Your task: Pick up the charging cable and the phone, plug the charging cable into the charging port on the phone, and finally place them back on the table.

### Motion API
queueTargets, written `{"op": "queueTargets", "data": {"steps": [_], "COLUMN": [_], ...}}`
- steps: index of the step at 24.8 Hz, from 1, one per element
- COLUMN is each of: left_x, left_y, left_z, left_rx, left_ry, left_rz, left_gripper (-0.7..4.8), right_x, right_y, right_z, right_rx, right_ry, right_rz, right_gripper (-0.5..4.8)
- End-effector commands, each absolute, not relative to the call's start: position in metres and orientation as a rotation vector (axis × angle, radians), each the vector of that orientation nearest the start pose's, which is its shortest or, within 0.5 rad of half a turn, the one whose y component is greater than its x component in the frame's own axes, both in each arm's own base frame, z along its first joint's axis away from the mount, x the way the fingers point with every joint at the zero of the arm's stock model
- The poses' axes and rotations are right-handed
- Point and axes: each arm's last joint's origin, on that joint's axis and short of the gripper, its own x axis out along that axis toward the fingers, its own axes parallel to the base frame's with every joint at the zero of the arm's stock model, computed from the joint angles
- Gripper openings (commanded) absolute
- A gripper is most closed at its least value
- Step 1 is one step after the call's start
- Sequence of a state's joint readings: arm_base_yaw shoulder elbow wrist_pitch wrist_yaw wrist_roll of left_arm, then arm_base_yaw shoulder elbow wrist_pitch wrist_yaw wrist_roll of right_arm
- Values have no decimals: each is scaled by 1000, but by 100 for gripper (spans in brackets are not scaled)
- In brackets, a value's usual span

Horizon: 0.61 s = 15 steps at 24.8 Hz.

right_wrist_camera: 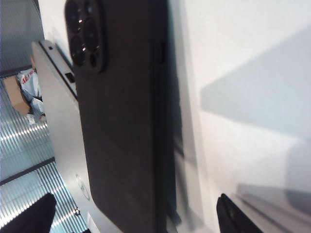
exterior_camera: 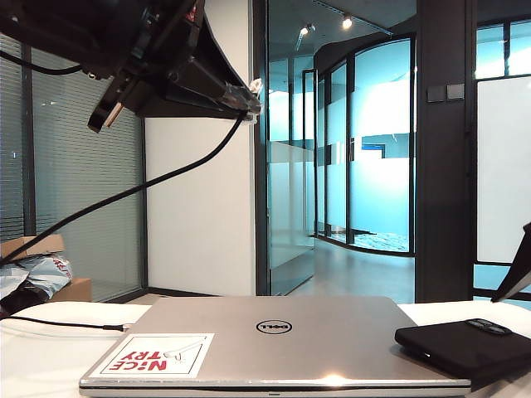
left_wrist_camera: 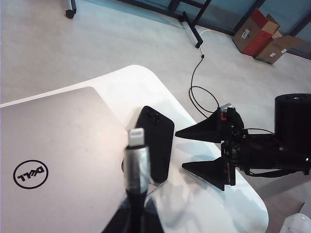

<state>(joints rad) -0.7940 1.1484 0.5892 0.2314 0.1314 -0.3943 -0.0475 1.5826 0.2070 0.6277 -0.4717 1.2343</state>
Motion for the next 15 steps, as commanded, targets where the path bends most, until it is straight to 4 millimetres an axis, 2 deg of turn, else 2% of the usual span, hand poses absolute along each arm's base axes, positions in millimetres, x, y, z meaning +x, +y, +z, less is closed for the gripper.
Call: {"op": "queueTargets", "data": {"steps": [1, 5, 8, 15], "left_x": [168, 168, 168, 168], "left_y": [-176, -176, -176, -176], "left_z": [238, 238, 238, 238], "left_rx": [-259, -260, -260, -261], "left_ry": [475, 474, 472, 471], "left_rz": [-848, -849, -849, -849], "left_gripper": [-8, -8, -8, -8], "right_x": [206, 210, 222, 243], "right_y": [4, 3, 4, 3], "right_z": [74, 68, 63, 64], "right_rx": [1393, 1418, 1425, 1420], "right_ry": [842, 829, 855, 830], "right_rz": [-73, -67, -52, -36], "right_gripper": [472, 472, 472, 472]}}
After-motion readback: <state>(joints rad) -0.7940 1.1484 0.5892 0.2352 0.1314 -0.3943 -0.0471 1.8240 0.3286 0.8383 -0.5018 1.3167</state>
